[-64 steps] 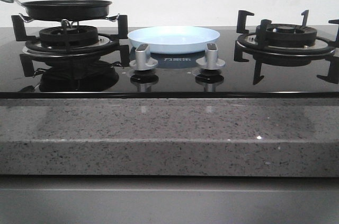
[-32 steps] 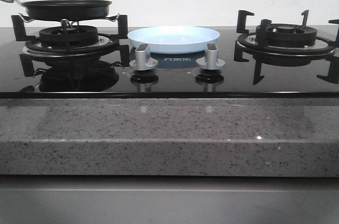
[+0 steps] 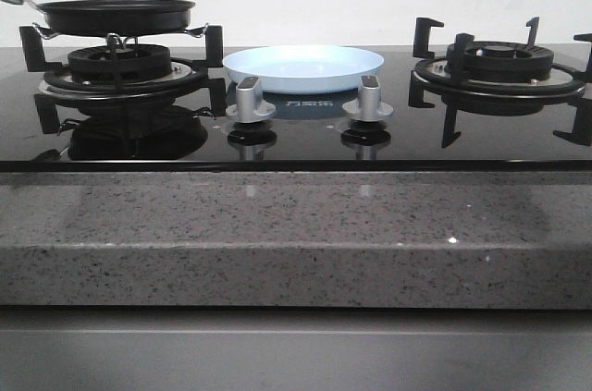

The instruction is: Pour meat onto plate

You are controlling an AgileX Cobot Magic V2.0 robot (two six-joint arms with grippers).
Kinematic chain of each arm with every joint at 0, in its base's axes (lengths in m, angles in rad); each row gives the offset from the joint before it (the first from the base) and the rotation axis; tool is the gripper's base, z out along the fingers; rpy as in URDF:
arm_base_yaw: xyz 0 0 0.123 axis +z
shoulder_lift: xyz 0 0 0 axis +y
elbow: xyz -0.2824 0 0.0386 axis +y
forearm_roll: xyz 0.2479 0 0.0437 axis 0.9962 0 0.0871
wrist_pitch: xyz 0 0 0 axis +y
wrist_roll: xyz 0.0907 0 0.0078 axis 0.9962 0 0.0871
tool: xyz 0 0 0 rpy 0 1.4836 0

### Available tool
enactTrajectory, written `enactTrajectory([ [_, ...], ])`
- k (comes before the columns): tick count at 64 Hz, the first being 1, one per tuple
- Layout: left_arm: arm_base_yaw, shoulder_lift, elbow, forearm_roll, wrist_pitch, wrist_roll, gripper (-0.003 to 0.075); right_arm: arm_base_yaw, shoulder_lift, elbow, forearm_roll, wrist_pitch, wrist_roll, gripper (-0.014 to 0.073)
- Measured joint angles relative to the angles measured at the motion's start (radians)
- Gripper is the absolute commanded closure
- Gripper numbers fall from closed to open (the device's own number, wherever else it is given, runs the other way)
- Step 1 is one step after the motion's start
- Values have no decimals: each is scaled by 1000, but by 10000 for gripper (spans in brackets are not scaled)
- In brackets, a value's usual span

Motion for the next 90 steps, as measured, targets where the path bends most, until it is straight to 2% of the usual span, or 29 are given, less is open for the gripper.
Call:
enactTrajectory([
  [20, 0, 0, 0, 0, 0, 0, 230, 118, 365, -208, 4, -31, -9, 55],
  [44, 0, 0, 0, 0, 0, 0, 230, 118, 797, -571, 4, 72, -12, 55],
  [90, 0, 0, 4, 0, 0, 0, 230, 120, 1375, -1215, 4, 251, -13, 55],
])
